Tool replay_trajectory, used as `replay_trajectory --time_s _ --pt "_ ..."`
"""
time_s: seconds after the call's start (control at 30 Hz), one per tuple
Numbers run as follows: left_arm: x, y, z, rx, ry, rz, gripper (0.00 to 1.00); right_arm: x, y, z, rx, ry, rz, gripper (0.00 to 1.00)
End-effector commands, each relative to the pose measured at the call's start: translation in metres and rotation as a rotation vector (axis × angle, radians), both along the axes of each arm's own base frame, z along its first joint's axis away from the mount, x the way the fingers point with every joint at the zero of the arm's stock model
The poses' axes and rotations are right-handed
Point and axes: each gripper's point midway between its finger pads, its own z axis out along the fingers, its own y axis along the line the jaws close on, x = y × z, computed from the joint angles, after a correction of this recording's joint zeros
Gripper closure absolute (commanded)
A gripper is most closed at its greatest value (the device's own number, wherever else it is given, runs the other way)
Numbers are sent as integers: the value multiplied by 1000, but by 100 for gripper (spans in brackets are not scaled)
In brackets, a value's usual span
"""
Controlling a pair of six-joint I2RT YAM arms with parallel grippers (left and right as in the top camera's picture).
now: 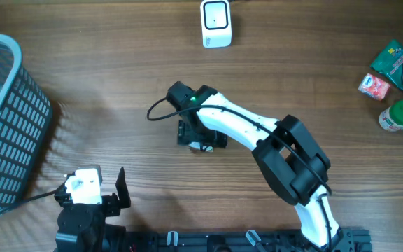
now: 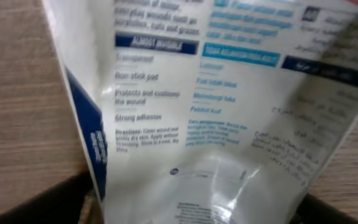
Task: Scan the item barcode
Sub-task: 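Reach the right gripper to the white Hansaplast bandage pack and grasp it, then lift the bandage pack and hold it toward the scanner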
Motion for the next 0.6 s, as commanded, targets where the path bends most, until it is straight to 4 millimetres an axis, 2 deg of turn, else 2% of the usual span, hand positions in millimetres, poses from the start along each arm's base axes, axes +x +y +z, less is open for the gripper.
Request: replay_trajectory --time_s 0.0,0.07,0.13,0.2,0.27,0.3,0.33,0.37,0.43,0.57 --pt "0 -2 1 -10 -6 -9 0 2 -11 -15 -54 1 -25 29" --pt "0 -2 1 -10 -6 -9 0 3 -16 -15 -81 -8 -10 35" --pt "0 -2 1 -10 -6 -9 0 7 -21 -14 -105 -26 82 37" --pt "0 -2 1 -10 -6 -9 0 23 -51 4 -283 -100 160 38" --pt "0 -2 1 -10 -6 -9 0 39 -84 39 -504 -179 198 38" --pt "0 -2 1 -10 -6 -9 0 47 -94 55 -580 -212 214 38" --pt "0 -2 1 -10 -6 -9 0 57 -105 83 -686 -266 242 38" --pt "0 -2 1 -10 -6 -9 0 64 -110 102 -744 -301 259 39" --pt "0 -2 1 -10 -6 -9 0 75 -114 142 -847 -382 297 42" --pt "0 -2 1 -10 -6 -9 0 83 -86 193 -978 -563 488 41"
